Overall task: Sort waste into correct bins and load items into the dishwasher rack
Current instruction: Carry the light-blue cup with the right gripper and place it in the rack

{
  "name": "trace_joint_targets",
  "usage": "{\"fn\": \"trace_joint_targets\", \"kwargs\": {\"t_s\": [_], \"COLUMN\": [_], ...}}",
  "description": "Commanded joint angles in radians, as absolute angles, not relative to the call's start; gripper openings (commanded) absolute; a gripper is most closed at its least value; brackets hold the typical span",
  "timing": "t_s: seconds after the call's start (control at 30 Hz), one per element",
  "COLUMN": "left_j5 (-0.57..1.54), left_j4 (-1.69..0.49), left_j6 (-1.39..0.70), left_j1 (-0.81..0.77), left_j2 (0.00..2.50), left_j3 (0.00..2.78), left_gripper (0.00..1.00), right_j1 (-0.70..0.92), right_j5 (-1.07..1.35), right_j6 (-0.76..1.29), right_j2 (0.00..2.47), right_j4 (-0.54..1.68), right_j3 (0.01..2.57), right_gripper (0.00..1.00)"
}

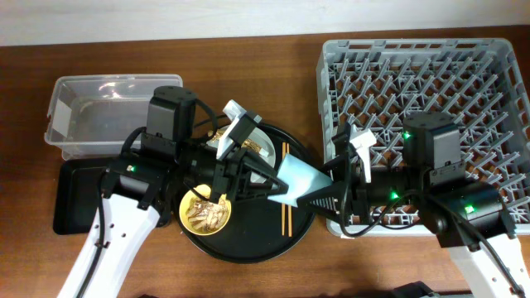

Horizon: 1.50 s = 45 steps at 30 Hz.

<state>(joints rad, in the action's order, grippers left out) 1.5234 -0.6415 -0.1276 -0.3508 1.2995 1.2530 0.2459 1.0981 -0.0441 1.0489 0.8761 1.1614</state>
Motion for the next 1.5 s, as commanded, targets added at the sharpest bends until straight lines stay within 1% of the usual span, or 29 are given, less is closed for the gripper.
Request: {"fn": "trace_joint_targets", "kwargs": {"t_s": [0.0,0.03,0.1,0.13,0.2,0.27,0.33,0.37,0.43,0.5,0.7,0.77,0.87,1.0,1.03,1.07,1.2,1.27,1.33,1.37,1.47], "left_j5": [1.518,1.481,1.375,1.317,1.155,1.061,0.981,0.950,0.934,0.934,0.907,0.884,0.875,0.874,0.874,0.870,0.839,0.811,0.698,0.663,0.387], "left_j4": [-0.640,-0.640,-0.652,-0.669,-0.739,-0.791,-0.840,-0.857,-0.881,-0.888,-0.895,-0.899,-0.903,-0.907,-0.907,-0.907,-0.923,-0.936,-0.963,-0.972,-1.022], "left_j6": [-0.133,-0.134,-0.134,-0.142,-0.141,-0.141,-0.140,-0.139,-0.112,-0.106,-0.106,-0.106,-0.106,-0.106,-0.106,-0.106,-0.102,-0.102,-0.104,-0.110,-0.237], "left_j1": [-0.345,-0.340,-0.327,-0.320,-0.315,-0.316,-0.316,-0.316,-0.316,-0.316,-0.316,-0.316,-0.316,-0.316,-0.316,-0.316,-0.316,-0.316,-0.327,-0.330,-0.332], "left_j2": [1.288,1.288,1.288,1.288,1.288,1.288,1.288,1.288,1.288,1.288,1.288,1.288,1.288,1.288,1.288,1.288,1.288,1.287,1.266,1.257,1.165], "left_j3": [1.264,1.264,1.264,1.264,1.264,1.264,1.264,1.264,1.264,1.264,1.264,1.264,1.264,1.264,1.264,1.264,1.264,1.264,1.265,1.265,1.266], "left_gripper": [0.67,0.73,0.79,0.79,0.79,0.79,0.79,0.79,0.79,0.79,0.79,0.79,0.79,0.79,0.79,0.79,0.79,0.77,0.73,0.72,0.72], "right_j1": [0.213,0.187,0.128,0.086,-0.042,-0.134,-0.238,-0.278,-0.344,-0.376,-0.379,-0.379,-0.379,-0.380,-0.380,-0.380,-0.380,-0.380,-0.380,-0.380,-0.380], "right_j5": [0.953,0.928,0.827,0.731,0.386,0.151,-0.035,-0.067,-0.075,-0.067,0.036,0.083,0.083,0.078,0.081,0.089,0.141,0.191,0.281,0.311,0.418], "right_j6": [-0.044,-0.042,0.024,0.070,0.205,0.273,0.310,0.309,0.309,0.308,0.303,0.286,0.287,0.293,0.298,0.297,0.293,0.233,0.144,0.121,0.068], "right_j2": [1.008,0.986,0.948,0.924,0.873,0.859,0.871,0.885,0.931,1.002,1.258,1.319,1.367,1.404,1.404,1.403,1.390,1.346,1.249,1.211,1.032], "right_j4": [0.920,0.942,0.987,1.021,1.127,1.190,1.237,1.246,1.254,1.253,1.186,1.152,1.158,1.170,1.162,1.159,1.270,1.352,1.426,1.438,1.442], "right_j3": [1.162,1.162,1.163,1.164,1.169,1.169,1.169,1.169,1.169,1.169,1.186,1.199,1.205,1.205,1.205,1.209,1.324,1.409,1.488,1.503,1.513], "right_gripper": [0.55,0.55,0.55,0.55,0.55,0.55,0.55,0.55,0.55,0.55,0.55,0.55,0.56,0.78,0.84,0.87,0.87,0.87,0.88,0.89,0.90]}}
